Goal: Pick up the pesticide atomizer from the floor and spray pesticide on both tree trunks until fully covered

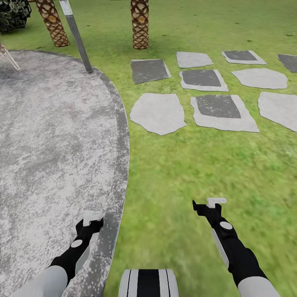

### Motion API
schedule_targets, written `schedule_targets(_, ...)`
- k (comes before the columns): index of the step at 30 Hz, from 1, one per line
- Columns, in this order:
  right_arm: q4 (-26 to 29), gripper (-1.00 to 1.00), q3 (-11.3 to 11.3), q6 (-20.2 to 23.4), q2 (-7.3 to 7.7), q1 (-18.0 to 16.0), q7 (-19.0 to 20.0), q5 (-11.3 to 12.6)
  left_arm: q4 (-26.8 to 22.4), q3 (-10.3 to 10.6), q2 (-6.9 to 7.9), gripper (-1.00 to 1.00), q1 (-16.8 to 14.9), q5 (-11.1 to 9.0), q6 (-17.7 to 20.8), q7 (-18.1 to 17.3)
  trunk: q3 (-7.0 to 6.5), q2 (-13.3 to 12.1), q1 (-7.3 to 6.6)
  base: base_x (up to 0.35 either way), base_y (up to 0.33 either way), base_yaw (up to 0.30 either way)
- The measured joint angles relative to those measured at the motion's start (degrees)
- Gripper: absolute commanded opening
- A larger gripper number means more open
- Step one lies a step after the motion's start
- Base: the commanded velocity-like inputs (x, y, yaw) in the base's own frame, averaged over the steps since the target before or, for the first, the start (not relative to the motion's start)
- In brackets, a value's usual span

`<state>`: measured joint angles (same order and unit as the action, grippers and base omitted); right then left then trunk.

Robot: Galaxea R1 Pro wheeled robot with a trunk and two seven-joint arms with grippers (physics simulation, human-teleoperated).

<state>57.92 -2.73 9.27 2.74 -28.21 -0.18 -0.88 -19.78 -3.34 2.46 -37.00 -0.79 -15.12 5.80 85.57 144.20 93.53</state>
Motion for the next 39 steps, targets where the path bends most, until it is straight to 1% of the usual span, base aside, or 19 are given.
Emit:
schedule_targets(6,0.0,1.00,0.0,0.0,-0.01,0.0,0.0,0.0,0.0,0.0,0.00,1.00,0.0,0.0,0.0,0.0,0.00,0.0,0.00,0.000,0.000,0.025)
schedule_targets(7,0.0,1.00,0.0,0.0,0.00,0.0,0.0,0.0,0.0,0.0,-0.01,-1.00,0.0,0.0,0.0,0.0,0.00,0.0,0.00,0.000,0.000,0.004)
schedule_targets(33,0.1,1.00,0.0,0.0,0.02,0.0,0.0,0.0,-0.2,0.0,-0.09,-1.00,0.0,0.0,-0.1,0.0,0.00,0.0,0.00,0.000,0.000,0.000)
schedule_targets(39,0.1,1.00,0.0,0.0,0.00,0.0,0.0,0.0,-0.3,0.2,-0.09,-1.00,0.0,0.0,0.0,-0.4,-1.32,-0.1,-0.16,0.000,0.000,0.000)
